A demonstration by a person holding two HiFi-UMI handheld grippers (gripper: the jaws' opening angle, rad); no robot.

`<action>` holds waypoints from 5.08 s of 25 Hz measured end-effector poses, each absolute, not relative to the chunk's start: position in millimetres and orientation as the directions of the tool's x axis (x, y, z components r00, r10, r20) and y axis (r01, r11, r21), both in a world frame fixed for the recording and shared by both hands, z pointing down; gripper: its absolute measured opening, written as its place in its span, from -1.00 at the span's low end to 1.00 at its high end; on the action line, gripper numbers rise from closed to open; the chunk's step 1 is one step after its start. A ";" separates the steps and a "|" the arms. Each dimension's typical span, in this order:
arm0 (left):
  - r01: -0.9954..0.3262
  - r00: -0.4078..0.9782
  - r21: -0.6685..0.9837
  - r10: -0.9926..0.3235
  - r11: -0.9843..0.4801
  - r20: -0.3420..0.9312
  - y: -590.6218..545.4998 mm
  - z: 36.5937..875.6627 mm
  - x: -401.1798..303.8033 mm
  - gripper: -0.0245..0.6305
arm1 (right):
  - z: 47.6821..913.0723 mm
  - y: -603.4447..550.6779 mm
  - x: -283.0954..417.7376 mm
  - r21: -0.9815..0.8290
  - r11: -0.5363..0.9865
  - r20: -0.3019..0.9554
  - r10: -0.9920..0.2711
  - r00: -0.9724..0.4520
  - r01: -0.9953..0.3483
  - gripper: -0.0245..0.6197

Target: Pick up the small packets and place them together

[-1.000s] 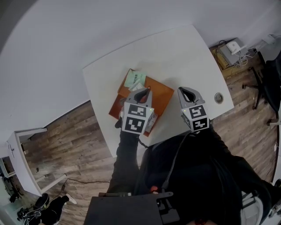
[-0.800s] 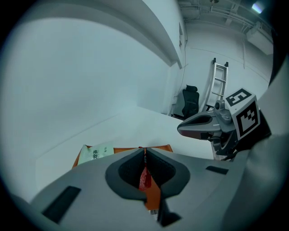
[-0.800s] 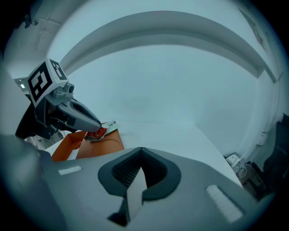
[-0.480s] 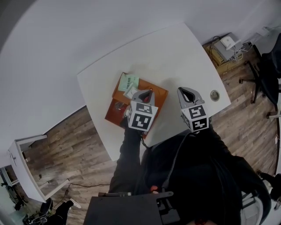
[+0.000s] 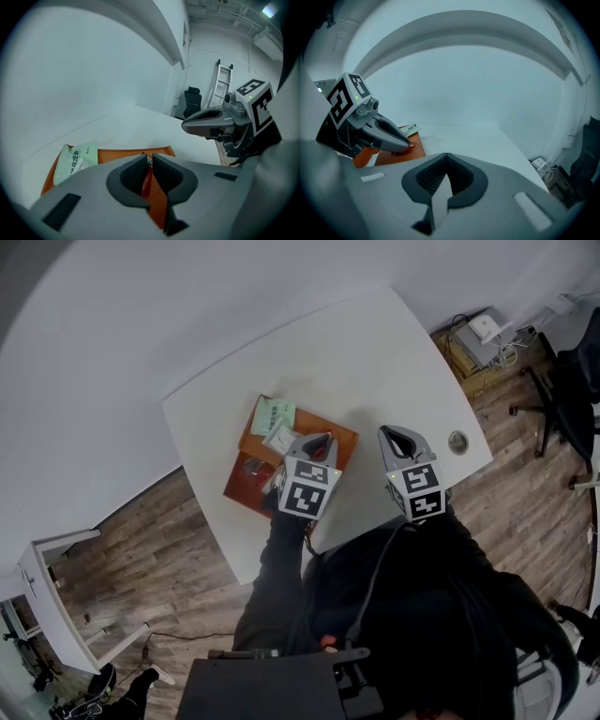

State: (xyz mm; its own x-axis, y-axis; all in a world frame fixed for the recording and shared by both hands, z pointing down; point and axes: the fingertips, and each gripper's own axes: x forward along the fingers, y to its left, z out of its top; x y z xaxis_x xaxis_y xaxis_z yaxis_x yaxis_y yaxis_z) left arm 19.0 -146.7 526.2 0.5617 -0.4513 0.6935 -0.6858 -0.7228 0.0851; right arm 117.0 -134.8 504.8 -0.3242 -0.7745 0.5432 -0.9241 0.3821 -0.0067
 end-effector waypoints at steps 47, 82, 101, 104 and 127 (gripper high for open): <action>-0.659 0.330 0.029 -0.254 -0.752 0.909 -85.7 599.0 -126.3 -0.09 | 503.7 -125.6 74.8 0.005 0.456 0.537 -0.752 -0.382 -0.890 -0.93; -0.678 0.258 0.030 -0.199 -0.734 0.945 -52.8 565.6 -159.6 -0.89 | 506.3 -127.5 76.8 0.011 0.458 0.542 -0.750 -0.380 -0.889 -0.94; -0.787 0.433 0.105 -0.424 -0.607 0.795 -100.9 520.6 -67.2 -0.89 | 500.6 -127.8 85.4 0.014 0.450 0.526 -0.763 -0.376 -0.893 -0.93; -0.782 0.442 0.110 -0.421 -0.614 0.792 -104.6 523.1 -53.0 -0.89 | 499.9 -127.1 88.6 0.012 0.445 0.523 -0.766 -0.374 -0.896 -0.93; -0.777 0.443 0.075 -0.459 -0.625 0.770 -107.8 533.3 -34.5 -0.80 | 500.6 -127.9 88.0 0.012 0.447 0.527 -0.763 -0.374 -0.894 -0.94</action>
